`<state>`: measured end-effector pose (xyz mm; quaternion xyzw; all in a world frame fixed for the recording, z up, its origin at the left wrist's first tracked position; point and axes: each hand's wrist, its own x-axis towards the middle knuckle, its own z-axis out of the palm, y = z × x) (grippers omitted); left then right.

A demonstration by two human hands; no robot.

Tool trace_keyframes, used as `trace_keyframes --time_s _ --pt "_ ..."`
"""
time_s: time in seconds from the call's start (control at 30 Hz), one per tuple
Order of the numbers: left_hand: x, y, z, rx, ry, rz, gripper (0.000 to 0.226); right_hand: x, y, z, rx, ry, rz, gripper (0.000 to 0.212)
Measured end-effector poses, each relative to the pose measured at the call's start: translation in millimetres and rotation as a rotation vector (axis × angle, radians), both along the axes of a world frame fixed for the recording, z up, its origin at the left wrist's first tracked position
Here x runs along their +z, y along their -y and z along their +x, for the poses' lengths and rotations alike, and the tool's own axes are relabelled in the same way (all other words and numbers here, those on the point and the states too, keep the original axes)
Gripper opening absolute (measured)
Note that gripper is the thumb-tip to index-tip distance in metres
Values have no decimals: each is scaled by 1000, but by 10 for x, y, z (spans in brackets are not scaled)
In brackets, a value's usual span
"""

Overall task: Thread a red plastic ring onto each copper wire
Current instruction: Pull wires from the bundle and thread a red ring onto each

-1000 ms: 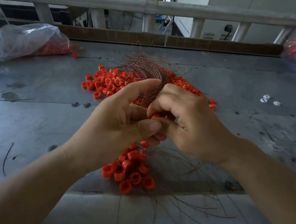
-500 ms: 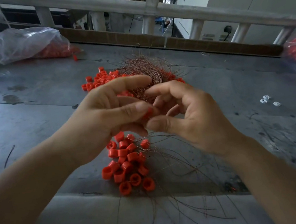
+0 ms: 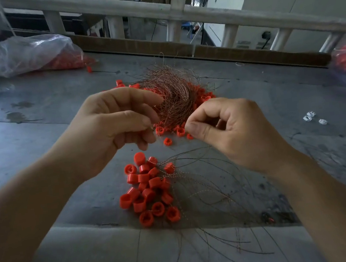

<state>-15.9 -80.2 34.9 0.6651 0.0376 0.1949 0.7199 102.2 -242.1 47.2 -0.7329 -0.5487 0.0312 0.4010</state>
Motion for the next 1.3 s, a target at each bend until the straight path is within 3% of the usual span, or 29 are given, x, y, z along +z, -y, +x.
trace_keyframes --time_s 0.17,0.27,0.33,0.4,0.53,0.73,0.93,1.13,1.2,1.3 --pt "17 -158 -14 100 -168 144 19 -61 -25 -49 55 61 -219 8" --pt "-60 -312 57 476 -195 225 25 -93 -38 -56 68 99 -324 9" --pt "-133 -383 103 714 -240 441 25 -91 -26 -56 76 101 -377 10" --pt "-226 -412 146 805 -322 627 26 -93 -21 -42 86 100 -415 10" --pt "-351 -506 194 737 -462 917 35 -79 8 -23 85 61 -401 12" --pt "-420 -501 302 656 -603 1075 46 -76 -9 39 30 65 -343 15" --pt "-413 -509 279 654 -435 1095 17 -63 -6 49 7 85 -313 13" --pt "-371 -504 263 681 -415 1076 10 -45 4 99 -88 54 -270 12" --pt "-321 -469 250 725 -362 1019 10 -61 2 157 -158 85 -247 14" --pt "-202 -308 214 689 -190 755 22 -121 -21 250 -277 131 -225 13"
